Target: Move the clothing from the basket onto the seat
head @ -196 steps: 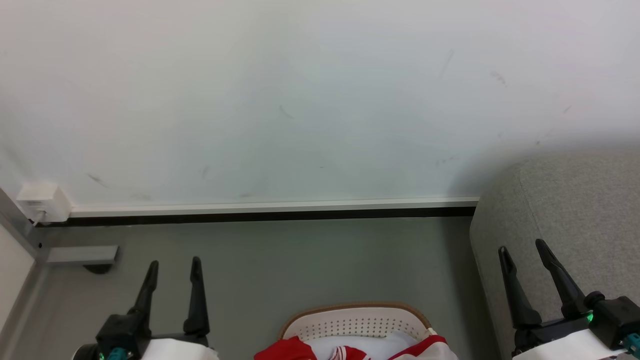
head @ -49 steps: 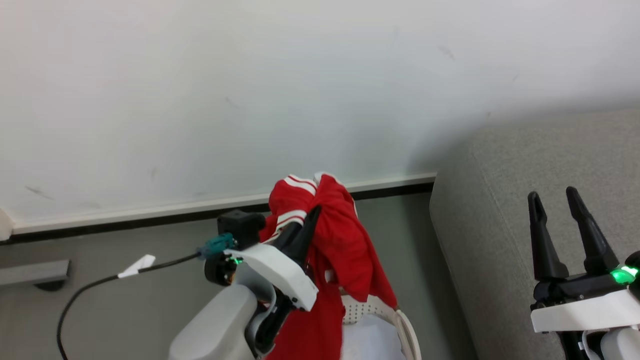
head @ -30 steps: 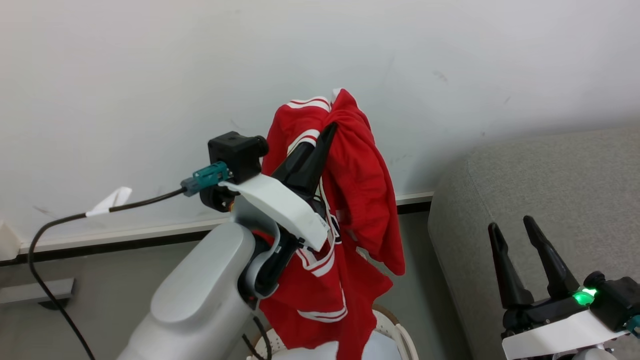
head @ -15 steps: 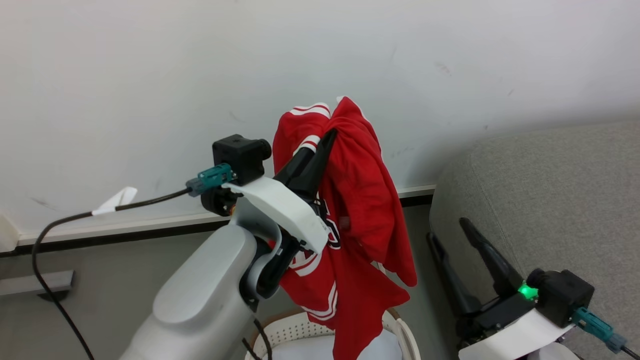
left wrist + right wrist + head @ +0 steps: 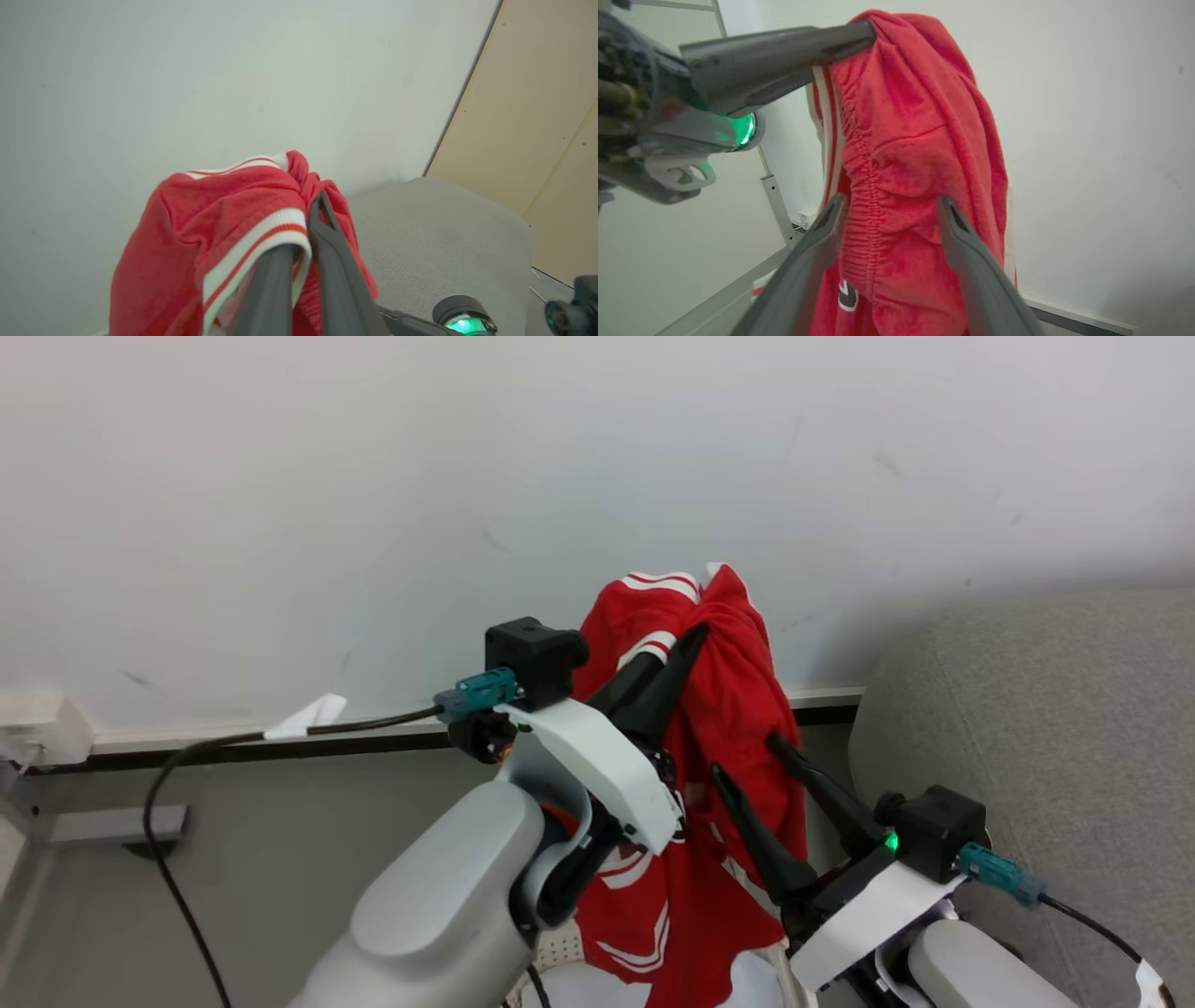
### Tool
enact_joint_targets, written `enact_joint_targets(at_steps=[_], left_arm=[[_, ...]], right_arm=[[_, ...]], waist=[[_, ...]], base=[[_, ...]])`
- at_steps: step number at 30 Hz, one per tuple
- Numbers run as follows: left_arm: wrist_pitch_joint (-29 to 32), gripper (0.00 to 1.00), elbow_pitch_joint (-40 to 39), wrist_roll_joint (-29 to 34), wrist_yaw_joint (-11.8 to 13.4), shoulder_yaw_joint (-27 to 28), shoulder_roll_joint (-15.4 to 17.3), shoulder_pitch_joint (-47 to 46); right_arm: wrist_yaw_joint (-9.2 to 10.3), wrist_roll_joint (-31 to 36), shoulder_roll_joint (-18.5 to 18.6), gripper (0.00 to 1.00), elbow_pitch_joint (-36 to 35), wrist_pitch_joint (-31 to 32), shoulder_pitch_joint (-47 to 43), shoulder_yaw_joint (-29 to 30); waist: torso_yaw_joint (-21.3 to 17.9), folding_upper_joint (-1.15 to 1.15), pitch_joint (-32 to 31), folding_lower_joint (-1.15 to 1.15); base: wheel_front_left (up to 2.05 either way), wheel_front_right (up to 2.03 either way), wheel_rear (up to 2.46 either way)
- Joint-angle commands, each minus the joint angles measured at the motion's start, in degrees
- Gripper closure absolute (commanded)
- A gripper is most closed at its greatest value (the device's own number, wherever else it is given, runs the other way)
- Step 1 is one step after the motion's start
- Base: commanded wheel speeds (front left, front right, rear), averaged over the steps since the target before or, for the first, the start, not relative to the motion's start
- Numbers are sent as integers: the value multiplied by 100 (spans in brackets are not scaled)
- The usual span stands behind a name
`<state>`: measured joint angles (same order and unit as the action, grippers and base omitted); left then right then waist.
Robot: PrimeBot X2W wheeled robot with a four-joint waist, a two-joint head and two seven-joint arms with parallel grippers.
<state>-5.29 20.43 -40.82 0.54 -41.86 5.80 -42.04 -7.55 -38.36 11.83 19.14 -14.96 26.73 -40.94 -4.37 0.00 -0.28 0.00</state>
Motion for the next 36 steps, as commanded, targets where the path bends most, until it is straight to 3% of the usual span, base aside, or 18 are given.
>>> enact_joint_targets(at_steps=[1, 9, 20, 29, 30, 31, 32, 36], left_arm=[[-12, 100, 0, -40, -14, -14, -33, -25], [71, 100, 18, -109, -128, -427, -207, 61], [207, 100, -28, -321, -215, -980, -289, 80], [207, 100, -82, -545, -132, -1198, -296, -1], [197, 100, -63, -546, -123, -1197, -295, -7], [180, 100, -43, -568, -106, -1188, -295, -9], [160, 100, -18, -586, -92, -1172, -295, -10], [86, 100, 158, -618, -39, -1097, -273, -29]], right_arm=[[12, -57, -5, 0, 114, -17, 79, -39], [12, -620, -92, 0, 1407, -17, 647, -588], [12, -1312, -28, 0, 2032, -17, 1216, -1865], [12, -1535, -199, 0, 2395, -17, 1467, -1981], [12, -1509, -203, 4, 2401, -17, 1456, -1957], [12, -1474, -203, 56, 2398, -17, 1440, -1935], [12, -1444, -200, 100, 2381, -17, 1423, -1917], [12, -1393, -148, 100, 2242, -18, 1322, -1884]], waist=[[83, 0, -4, 0], [527, 0, -39, 0], [1014, 0, -73, 0], [1166, 0, -68, 0], [1166, 0, -62, 0], [1162, 0, -57, 0], [1155, 0, -53, 0], [1085, 0, -37, 0]], base=[[0, 0, 0], [0, 0, 0], [0, 0, 0], [0, 0, 0], [0, 0, 0], [0, 0, 0], [0, 0, 0], [0, 0, 0]])
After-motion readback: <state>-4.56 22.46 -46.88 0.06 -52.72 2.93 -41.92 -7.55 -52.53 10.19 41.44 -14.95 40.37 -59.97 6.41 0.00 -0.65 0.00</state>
